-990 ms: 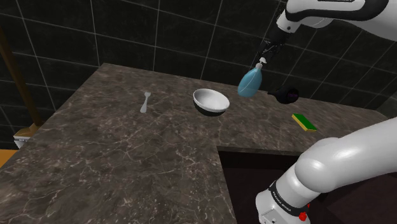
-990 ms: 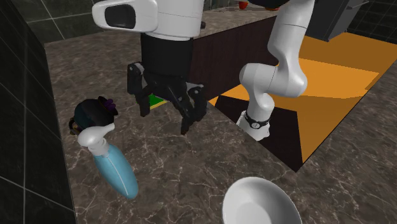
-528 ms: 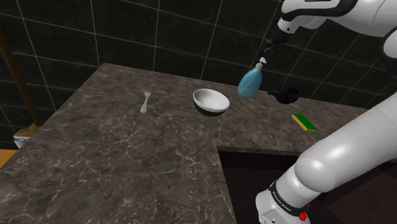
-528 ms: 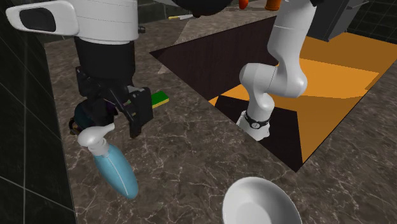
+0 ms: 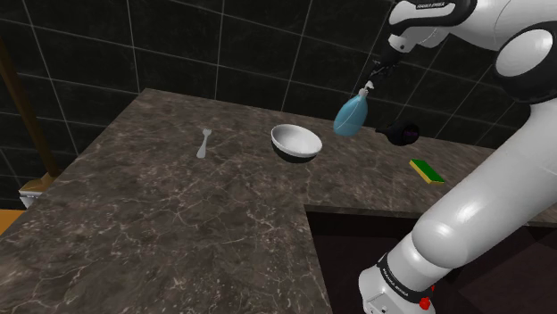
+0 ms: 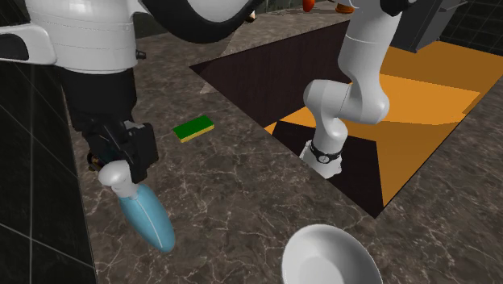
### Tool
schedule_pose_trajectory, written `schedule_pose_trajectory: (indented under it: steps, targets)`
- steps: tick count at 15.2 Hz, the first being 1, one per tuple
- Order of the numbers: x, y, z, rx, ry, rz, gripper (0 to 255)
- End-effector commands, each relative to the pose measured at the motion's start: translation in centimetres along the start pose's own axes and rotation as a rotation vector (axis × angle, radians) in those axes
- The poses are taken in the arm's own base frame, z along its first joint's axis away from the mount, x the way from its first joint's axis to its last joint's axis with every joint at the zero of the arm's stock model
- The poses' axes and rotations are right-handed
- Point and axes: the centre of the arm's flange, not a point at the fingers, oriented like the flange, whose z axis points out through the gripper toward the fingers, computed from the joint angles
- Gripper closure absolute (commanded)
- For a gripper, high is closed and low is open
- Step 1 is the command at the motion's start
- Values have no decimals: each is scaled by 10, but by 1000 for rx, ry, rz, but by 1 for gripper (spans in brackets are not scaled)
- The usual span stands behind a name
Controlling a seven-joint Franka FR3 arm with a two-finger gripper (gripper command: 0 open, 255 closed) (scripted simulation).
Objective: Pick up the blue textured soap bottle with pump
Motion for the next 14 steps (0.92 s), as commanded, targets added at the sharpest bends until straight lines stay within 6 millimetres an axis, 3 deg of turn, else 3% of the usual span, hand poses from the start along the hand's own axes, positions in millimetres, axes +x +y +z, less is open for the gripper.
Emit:
schedule_pose_trajectory:
  steps: [1,3,5,6,14]
  targets:
    - [-2,0,11,0,1,0,0]
    - [-5,-1,24,0,1,0,0]
    - [-5,-1,24,0,1,0,0]
    - [-5,0,24,0,1,0,255]
    - [-5,-1,24,0,1,0,255]
